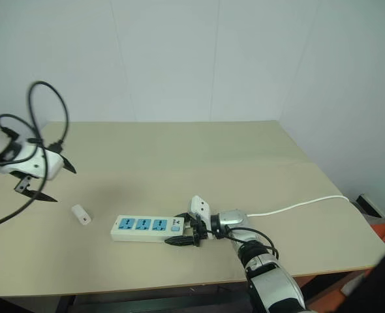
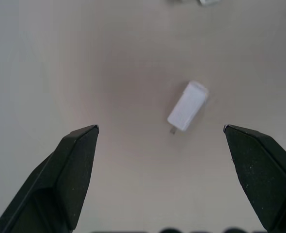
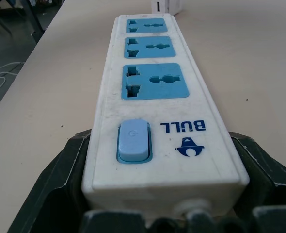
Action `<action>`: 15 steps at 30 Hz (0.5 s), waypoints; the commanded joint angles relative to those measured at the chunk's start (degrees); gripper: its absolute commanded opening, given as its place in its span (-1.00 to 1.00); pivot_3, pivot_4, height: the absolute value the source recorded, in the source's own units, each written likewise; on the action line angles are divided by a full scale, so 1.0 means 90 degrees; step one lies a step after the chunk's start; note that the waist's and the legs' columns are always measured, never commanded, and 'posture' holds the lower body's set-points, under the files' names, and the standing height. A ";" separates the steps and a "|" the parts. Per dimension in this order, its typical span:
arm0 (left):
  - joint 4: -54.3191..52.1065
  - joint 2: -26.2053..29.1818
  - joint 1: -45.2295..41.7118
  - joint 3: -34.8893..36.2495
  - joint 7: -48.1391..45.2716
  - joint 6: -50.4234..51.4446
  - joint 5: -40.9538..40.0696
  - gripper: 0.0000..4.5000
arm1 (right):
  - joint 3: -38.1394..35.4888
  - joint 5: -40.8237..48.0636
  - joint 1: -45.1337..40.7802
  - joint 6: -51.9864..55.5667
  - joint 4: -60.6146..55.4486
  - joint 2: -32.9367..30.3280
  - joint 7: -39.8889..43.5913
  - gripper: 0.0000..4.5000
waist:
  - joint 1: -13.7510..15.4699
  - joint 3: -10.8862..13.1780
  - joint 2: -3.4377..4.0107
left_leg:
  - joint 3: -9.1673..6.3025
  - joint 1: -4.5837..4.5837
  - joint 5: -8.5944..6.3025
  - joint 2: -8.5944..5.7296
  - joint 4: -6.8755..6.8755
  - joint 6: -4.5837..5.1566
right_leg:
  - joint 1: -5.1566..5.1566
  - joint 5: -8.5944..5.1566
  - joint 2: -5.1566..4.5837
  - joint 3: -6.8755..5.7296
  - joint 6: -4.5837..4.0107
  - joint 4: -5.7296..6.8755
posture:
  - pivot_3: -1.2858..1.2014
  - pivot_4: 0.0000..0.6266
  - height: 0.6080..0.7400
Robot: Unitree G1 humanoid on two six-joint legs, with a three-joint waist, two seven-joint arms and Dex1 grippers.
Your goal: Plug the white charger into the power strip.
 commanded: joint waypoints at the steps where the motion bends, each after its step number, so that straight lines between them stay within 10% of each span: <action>1: 0.0435 -0.0162 -0.0404 -0.0653 -0.0022 -0.1292 0.0305 1.00 | -0.0052 -0.0027 -0.0114 -0.0088 -0.0003 0.0036 0.0024 0.52 | 0.0002 0.0000 0.0000 | 0.0000 0.0000 0.0000 0.0000 0.0000 0.0000 | -0.0001 0.0000 0.0000 0.0001 0.0000 0.0002 | 0.03 -0.52 1.00; 15: 0.1530 -0.0927 -0.0695 -0.1280 -0.0022 -0.3303 0.1054 1.00 | -0.0078 -0.0056 -0.0016 0.0030 -0.0185 -0.0131 -0.0019 0.52 | 0.0026 0.0001 0.0000 | -0.0001 -0.0010 0.0001 -0.0001 0.0017 0.0001 | -0.0011 -0.0007 0.0000 0.0004 0.0001 0.0024 | 0.03 -0.52 1.00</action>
